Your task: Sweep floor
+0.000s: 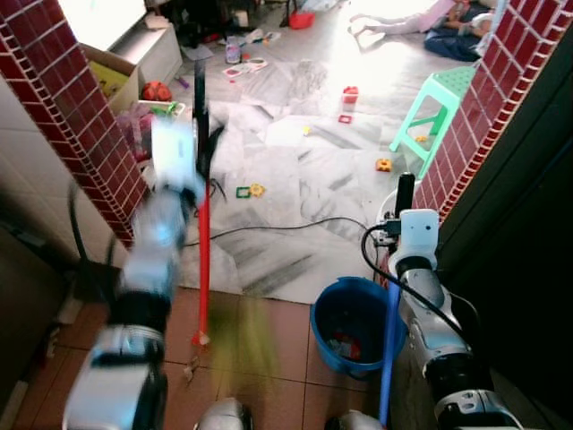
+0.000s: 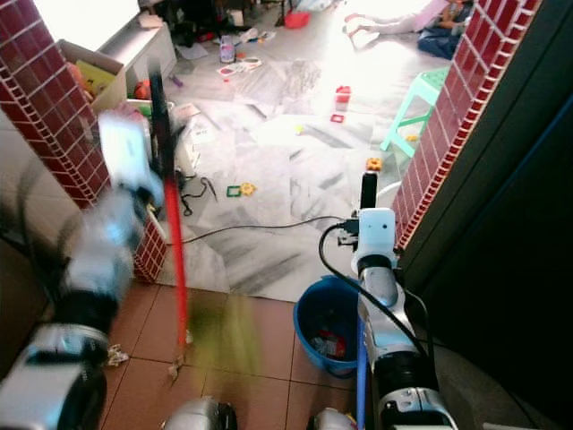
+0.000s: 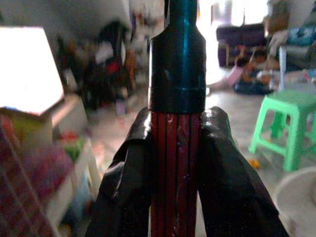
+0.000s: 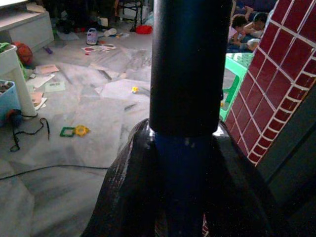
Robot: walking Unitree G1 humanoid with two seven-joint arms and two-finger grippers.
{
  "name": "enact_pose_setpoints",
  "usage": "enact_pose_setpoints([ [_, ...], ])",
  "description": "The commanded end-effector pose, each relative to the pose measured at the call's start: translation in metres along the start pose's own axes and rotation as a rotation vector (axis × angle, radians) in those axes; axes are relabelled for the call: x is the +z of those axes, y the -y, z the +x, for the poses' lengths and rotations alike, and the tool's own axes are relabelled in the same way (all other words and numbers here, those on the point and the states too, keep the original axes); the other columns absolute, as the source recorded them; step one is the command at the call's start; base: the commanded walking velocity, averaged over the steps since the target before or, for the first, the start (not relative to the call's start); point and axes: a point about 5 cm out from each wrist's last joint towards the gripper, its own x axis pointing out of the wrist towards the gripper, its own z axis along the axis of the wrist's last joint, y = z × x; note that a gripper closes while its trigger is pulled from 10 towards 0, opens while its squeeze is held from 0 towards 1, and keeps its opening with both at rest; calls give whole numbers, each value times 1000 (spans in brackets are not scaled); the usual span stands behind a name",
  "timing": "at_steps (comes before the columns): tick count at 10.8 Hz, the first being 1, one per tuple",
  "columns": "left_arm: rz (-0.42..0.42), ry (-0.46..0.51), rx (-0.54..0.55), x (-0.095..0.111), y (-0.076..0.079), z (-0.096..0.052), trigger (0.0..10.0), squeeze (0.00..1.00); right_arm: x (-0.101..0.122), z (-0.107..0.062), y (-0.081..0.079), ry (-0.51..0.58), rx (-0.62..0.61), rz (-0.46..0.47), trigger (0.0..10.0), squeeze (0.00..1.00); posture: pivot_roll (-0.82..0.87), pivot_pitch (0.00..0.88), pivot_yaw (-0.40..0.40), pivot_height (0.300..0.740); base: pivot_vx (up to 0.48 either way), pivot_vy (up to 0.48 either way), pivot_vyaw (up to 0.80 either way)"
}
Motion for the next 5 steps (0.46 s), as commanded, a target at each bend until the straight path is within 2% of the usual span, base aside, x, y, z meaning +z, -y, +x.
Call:
enact_pose_setpoints([
  [1,-53,58,7,10,-1,1,10000,0,12,4,2,42,2,14,10000,0,-4,0,17,740,0,0,0],
  [3,-90,-40,-73,-16,6,-18,10000,0,9,4,-7,21,16,56,10000,0,-3,0,23,740,0,0,0],
  [5,-67,-104,-52,-35,8,-33,10000,0,11,3,-17,22,41,73,10000,0,2,0,21,740,0,0,0],
])
